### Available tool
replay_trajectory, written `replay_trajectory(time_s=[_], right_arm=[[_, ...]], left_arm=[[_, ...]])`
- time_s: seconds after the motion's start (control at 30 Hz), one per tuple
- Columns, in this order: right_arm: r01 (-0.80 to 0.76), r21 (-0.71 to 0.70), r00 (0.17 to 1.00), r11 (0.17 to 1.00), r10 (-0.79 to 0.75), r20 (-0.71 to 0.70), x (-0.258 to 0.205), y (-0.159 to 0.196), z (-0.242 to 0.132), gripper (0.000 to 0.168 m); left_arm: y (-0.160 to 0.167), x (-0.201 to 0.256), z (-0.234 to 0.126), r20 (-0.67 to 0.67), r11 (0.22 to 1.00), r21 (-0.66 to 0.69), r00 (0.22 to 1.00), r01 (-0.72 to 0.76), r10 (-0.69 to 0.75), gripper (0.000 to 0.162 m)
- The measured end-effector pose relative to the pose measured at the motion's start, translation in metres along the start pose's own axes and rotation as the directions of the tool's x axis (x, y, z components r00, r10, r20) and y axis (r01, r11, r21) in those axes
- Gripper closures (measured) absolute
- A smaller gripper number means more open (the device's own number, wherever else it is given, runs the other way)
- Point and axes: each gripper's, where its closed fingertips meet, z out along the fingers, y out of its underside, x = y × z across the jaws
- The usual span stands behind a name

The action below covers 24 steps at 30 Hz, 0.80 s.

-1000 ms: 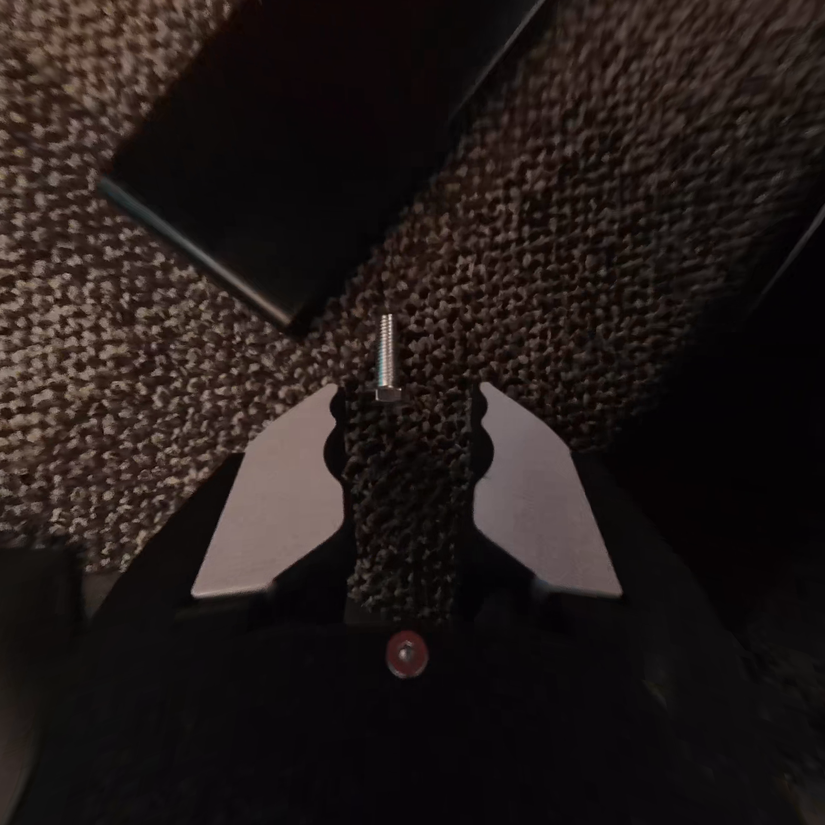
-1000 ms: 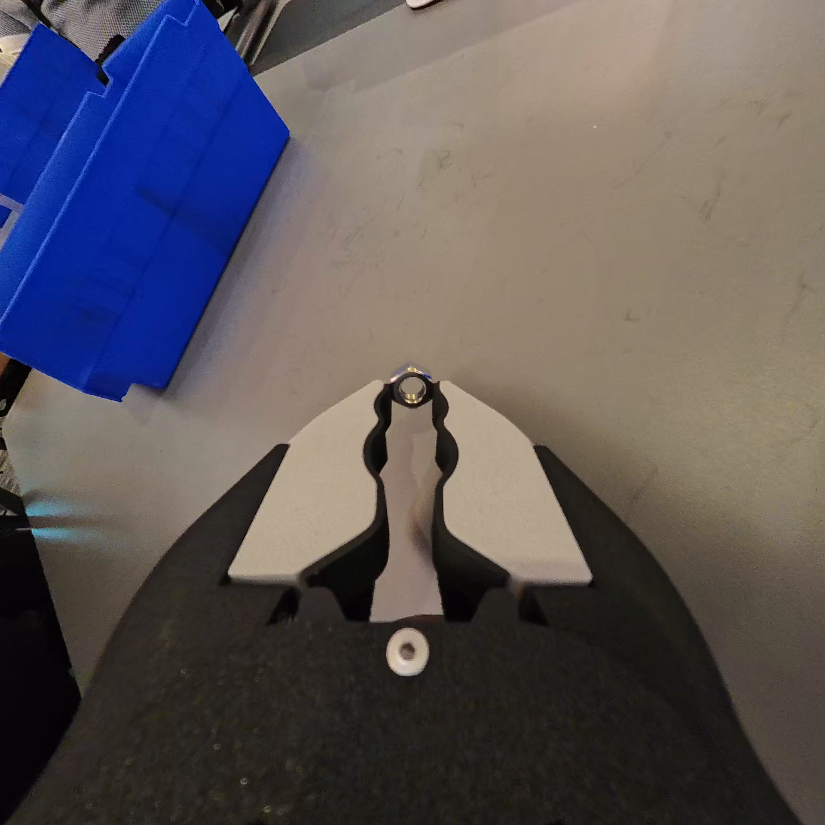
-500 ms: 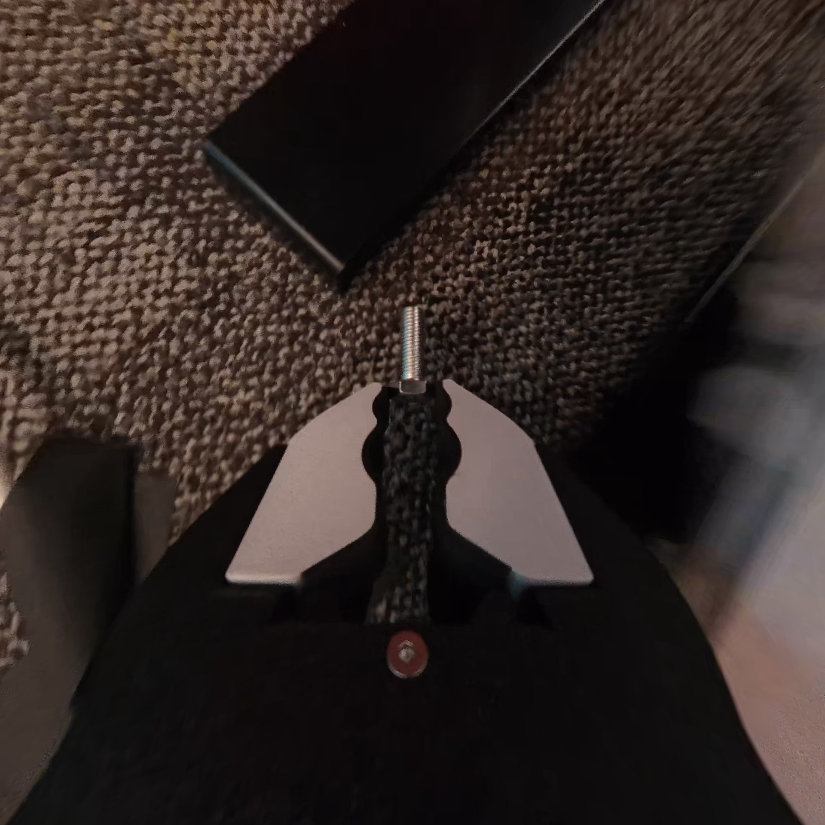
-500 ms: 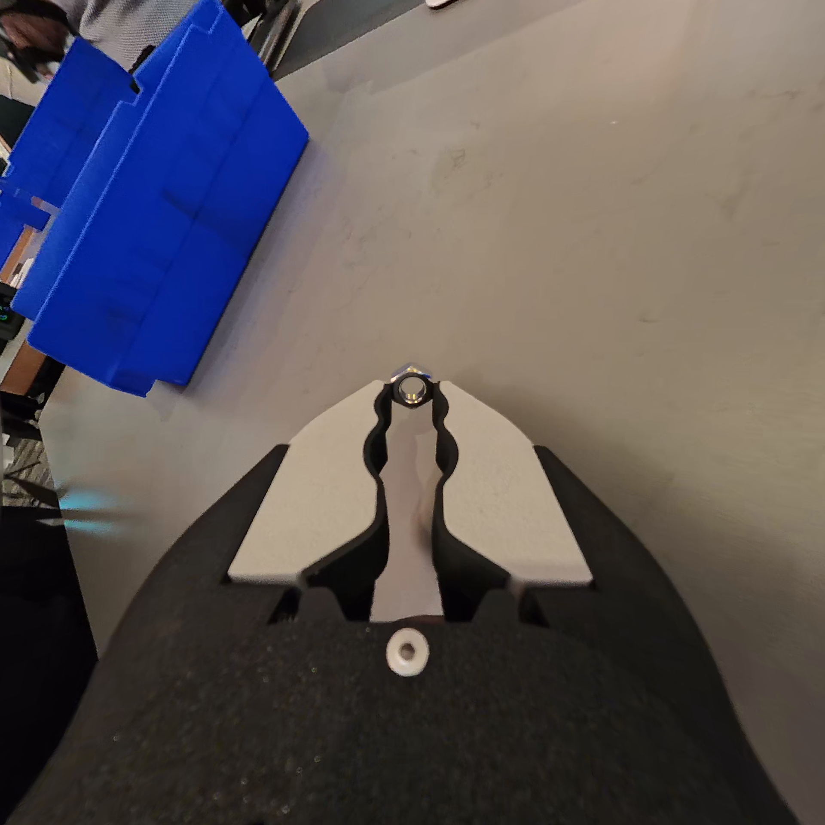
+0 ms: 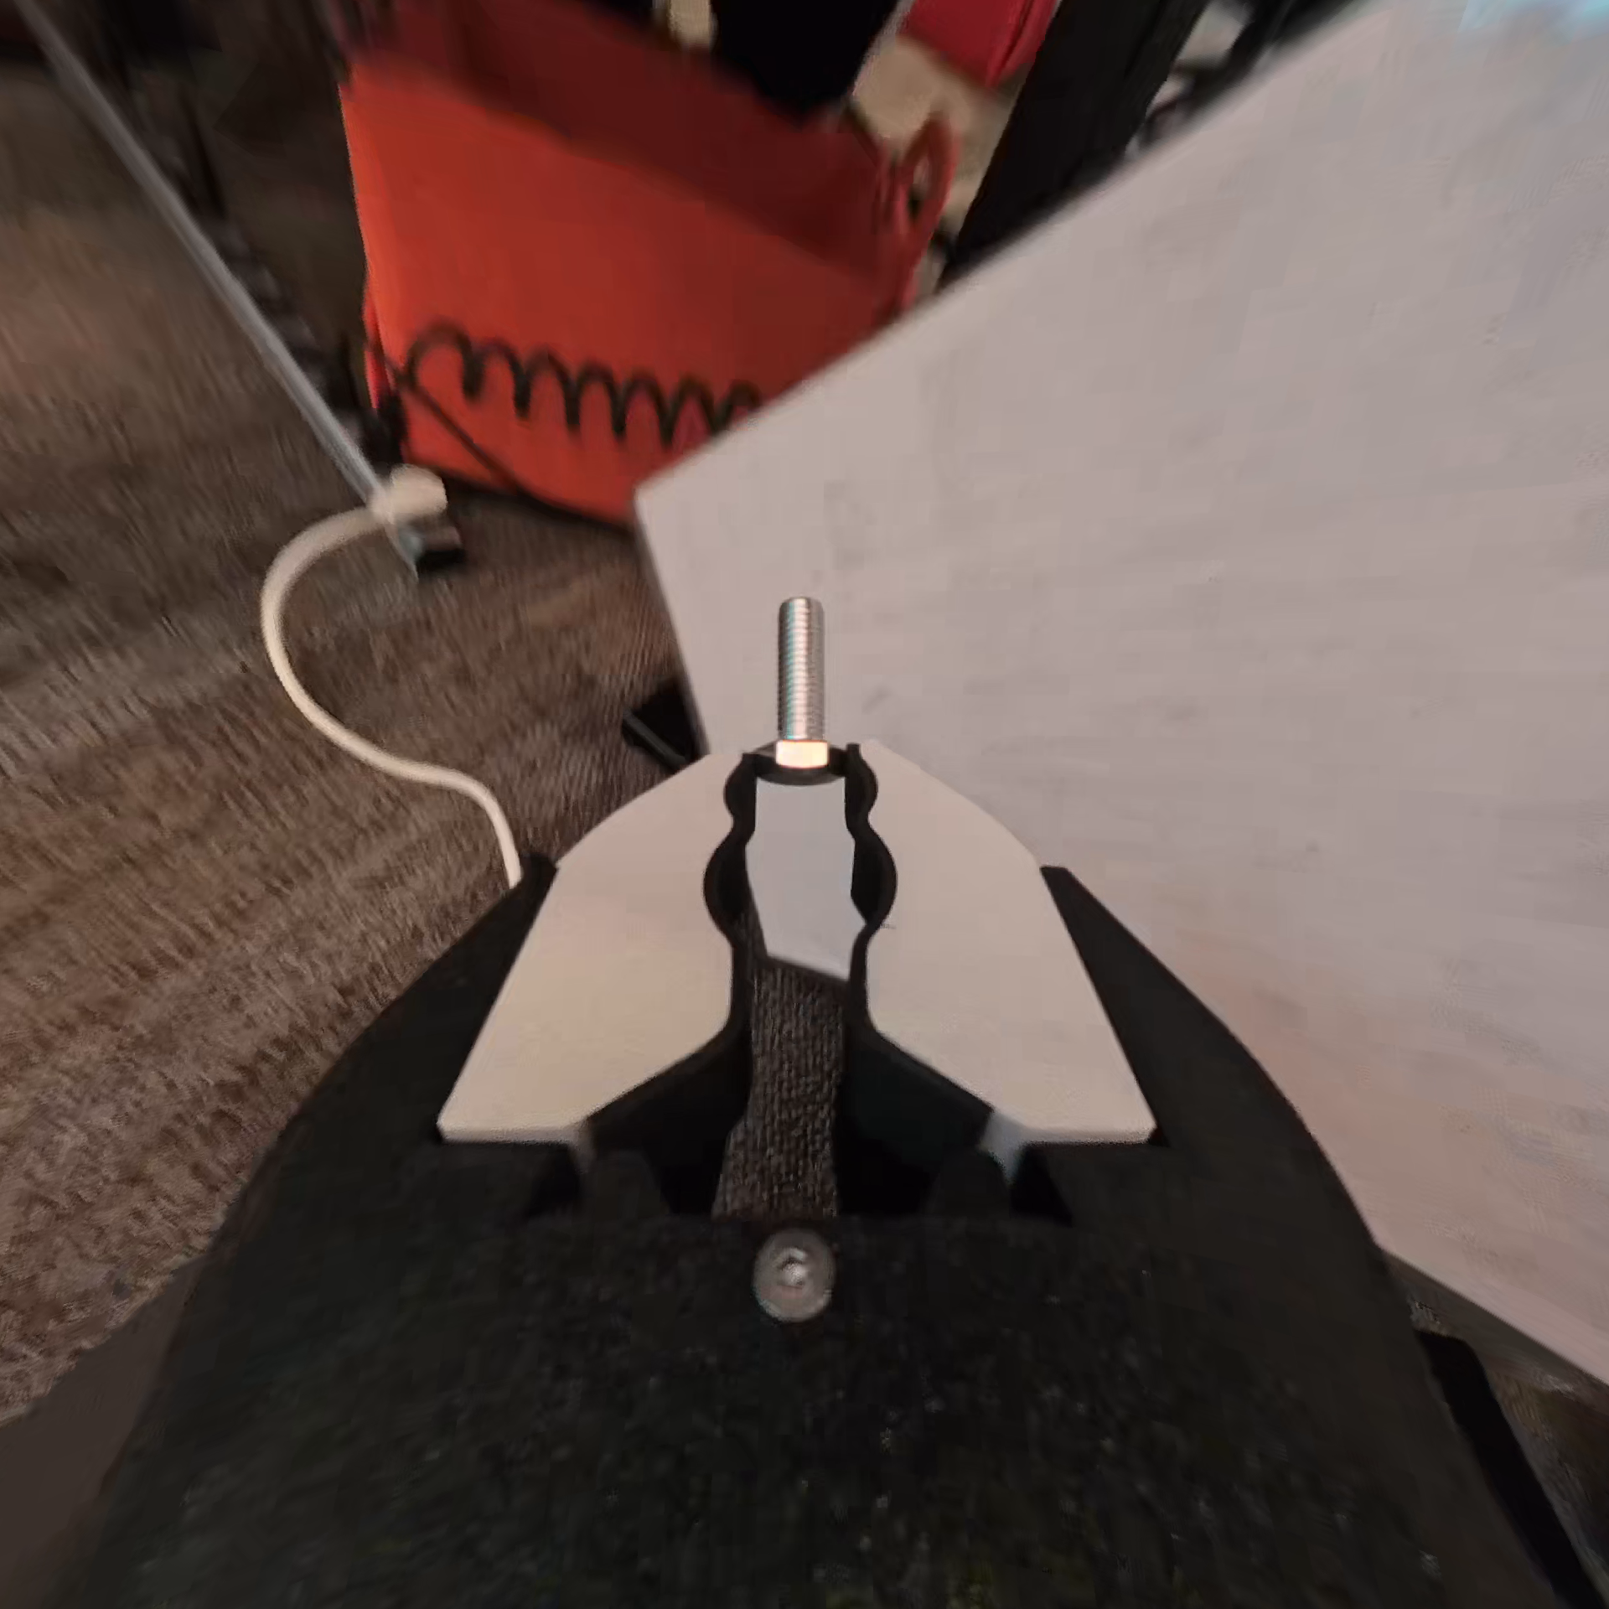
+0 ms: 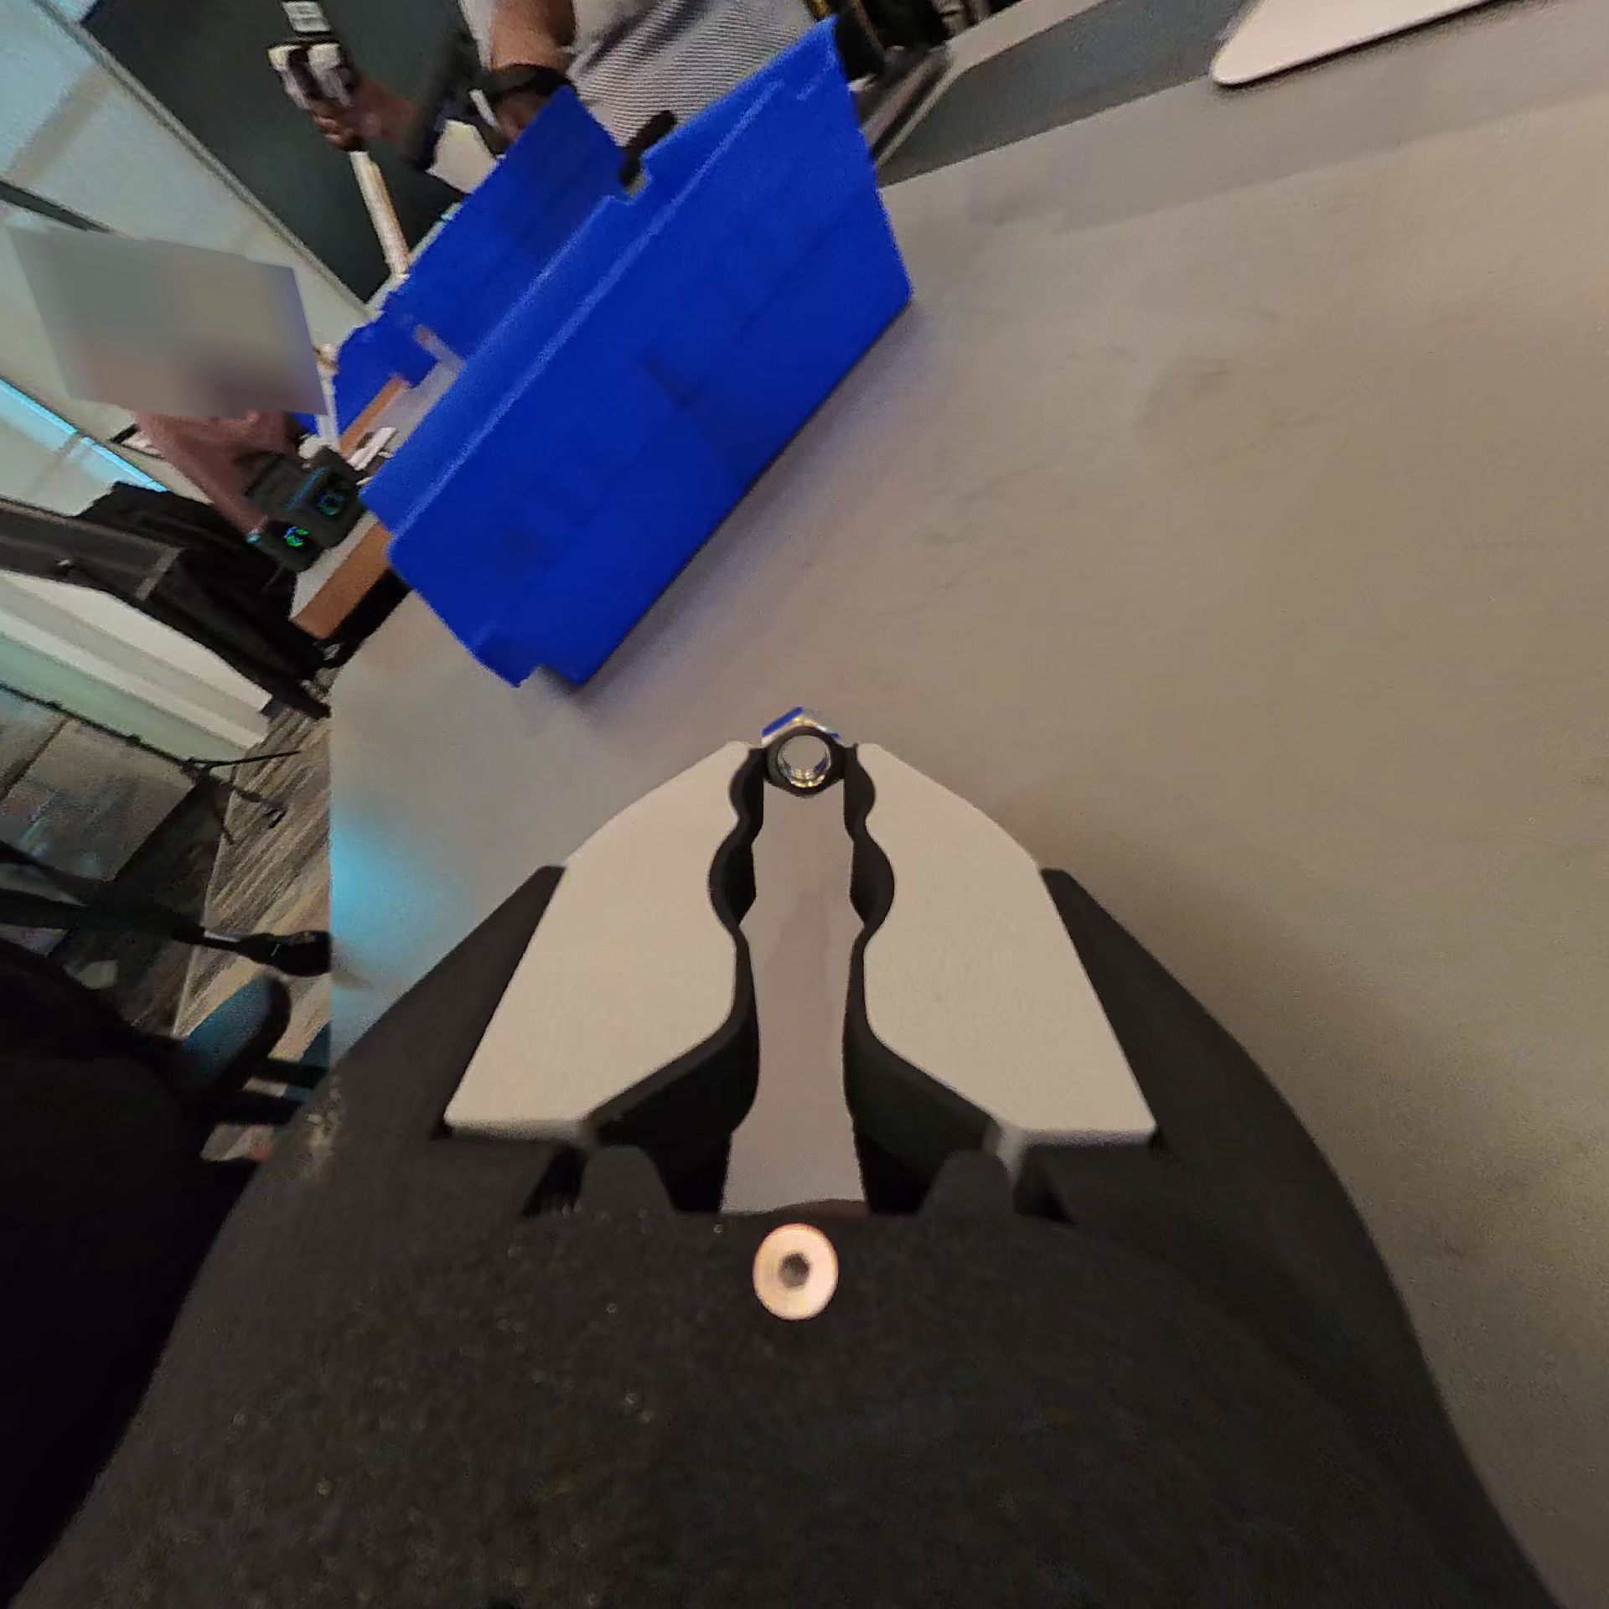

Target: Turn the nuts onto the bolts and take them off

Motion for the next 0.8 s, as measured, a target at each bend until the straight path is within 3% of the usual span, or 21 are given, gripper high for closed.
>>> replay_trajectory(time_s=[0.13, 0.27, 0.43, 0.6, 0.7, 0.8], right_arm=[[0.043, 0.008, 0.989, 0.999, -0.044, 0.139, -0.027, 0.002, 0.003, 0.151], [0.152, -0.016, 0.953, 0.988, -0.142, 0.266, -0.064, 0.013, 0.012, 0.151], [0.256, 0.006, 0.882, 0.967, -0.236, 0.407, -0.109, 0.017, 0.013, 0.151], [0.332, 0.1, 0.84, 0.938, -0.342, 0.421, -0.119, 0.009, -0.004, 0.151], [0.28, 0.192, 0.845, 0.941, -0.336, 0.417, -0.114, -0.003, -0.023, 0.151], [0.271, 0.237, 0.855, 0.933, -0.347, 0.386, -0.105, -0.008, -0.041, 0.151]], left_arm=[[-0.101, 0.059, -0.079, -0.066, 0.977, 0.162, 0.987, -0.137, 0.149, 0.144], [-0.182, 0.15, -0.159, -0.145, 0.904, 0.337, 0.934, -0.263, 0.326, 0.143], [-0.261, 0.297, -0.256, -0.375, 0.787, 0.576, 0.784, -0.221, 0.494, 0.143], [-0.286, 0.441, -0.337, -0.616, 0.729, 0.678, 0.468, -0.096, 0.634, 0.144], [-0.283, 0.511, -0.373, -0.615, 0.658, 0.749, 0.285, -0.078, 0.735, 0.143], [-0.272, 0.567, -0.392, -0.523, 0.542, 0.829, 0.149, -0.141, 0.839, 0.144]])
